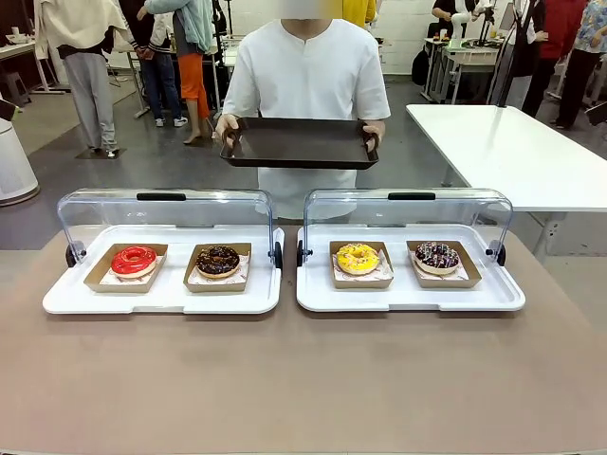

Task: Provide the desired donut to the person.
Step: Pick up and lift the Paper togo box containing the Donut pointed at by the person.

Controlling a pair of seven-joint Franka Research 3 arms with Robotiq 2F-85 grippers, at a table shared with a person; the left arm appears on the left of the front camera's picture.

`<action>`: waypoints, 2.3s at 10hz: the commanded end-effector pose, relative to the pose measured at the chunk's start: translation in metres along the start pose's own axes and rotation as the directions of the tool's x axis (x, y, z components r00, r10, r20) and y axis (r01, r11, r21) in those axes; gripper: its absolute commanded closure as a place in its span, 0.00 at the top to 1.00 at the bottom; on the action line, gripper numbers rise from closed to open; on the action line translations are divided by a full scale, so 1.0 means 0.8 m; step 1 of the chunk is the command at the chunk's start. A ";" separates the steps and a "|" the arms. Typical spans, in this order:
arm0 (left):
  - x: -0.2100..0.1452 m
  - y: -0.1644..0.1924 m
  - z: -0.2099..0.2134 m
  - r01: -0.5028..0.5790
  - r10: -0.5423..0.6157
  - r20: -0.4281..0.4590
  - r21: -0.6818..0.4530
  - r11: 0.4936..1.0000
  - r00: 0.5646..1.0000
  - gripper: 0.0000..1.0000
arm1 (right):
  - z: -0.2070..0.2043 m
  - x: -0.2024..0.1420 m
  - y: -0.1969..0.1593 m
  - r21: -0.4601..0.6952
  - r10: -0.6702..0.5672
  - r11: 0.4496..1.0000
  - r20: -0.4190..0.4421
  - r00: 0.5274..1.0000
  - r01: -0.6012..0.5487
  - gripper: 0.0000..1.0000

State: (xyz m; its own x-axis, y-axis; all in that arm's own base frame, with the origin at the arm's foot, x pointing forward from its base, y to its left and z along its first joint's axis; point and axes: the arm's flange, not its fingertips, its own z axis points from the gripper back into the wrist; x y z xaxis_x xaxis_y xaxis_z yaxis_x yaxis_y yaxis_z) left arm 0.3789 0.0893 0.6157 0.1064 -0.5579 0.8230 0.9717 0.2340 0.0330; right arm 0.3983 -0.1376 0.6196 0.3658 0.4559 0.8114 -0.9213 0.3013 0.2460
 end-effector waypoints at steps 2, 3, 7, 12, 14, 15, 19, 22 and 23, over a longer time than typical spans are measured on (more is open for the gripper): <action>0.000 0.000 0.000 0.000 0.000 0.000 0.000 1.000 1.000 1.00 | 0.003 0.000 0.001 0.003 0.002 1.000 0.005 1.000 -0.002 1.00; 0.000 0.000 0.000 0.000 0.000 0.000 0.000 1.000 1.000 1.00 | 0.003 0.000 0.001 0.003 0.002 1.000 0.005 1.000 -0.002 1.00; 0.000 0.000 0.000 0.000 0.000 0.000 0.000 1.000 1.000 1.00 | 0.003 0.000 0.001 0.003 0.002 1.000 0.005 1.000 -0.002 1.00; 0.000 0.000 0.000 0.000 0.000 0.000 0.000 1.000 1.000 1.00 | 0.003 0.000 0.001 0.003 0.002 1.000 0.005 1.000 -0.002 1.00; 0.000 0.000 0.000 0.000 0.000 0.000 0.000 1.000 1.000 1.00 | 0.003 0.000 0.001 0.003 0.002 1.000 0.005 1.000 -0.002 1.00; 0.000 0.000 0.000 0.000 0.000 0.000 0.000 1.000 1.000 1.00 | 0.003 0.000 0.001 0.003 0.002 1.000 0.005 1.000 -0.002 1.00; 0.000 0.000 0.000 0.000 0.000 0.000 0.000 1.000 1.000 1.00 | 0.003 0.000 0.001 0.003 0.002 1.000 0.005 1.000 -0.002 1.00; 0.000 0.000 0.000 0.000 0.000 0.000 0.000 1.000 1.000 1.00 | 0.003 0.000 0.001 0.003 0.002 1.000 0.005 1.000 -0.002 1.00; 0.000 0.000 0.000 0.000 0.000 0.000 0.000 1.000 1.000 1.00 | 0.003 0.000 0.001 0.003 0.002 1.000 0.005 1.000 -0.002 1.00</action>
State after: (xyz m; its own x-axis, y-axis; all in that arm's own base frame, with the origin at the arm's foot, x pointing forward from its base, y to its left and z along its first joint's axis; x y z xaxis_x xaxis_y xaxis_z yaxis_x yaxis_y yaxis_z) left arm 0.3783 0.0894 0.6147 0.1111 -0.5618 0.8198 0.9711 0.2366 0.0305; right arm 0.3973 -0.1401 0.6196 0.3685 0.4536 0.8114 -0.9195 0.3062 0.2464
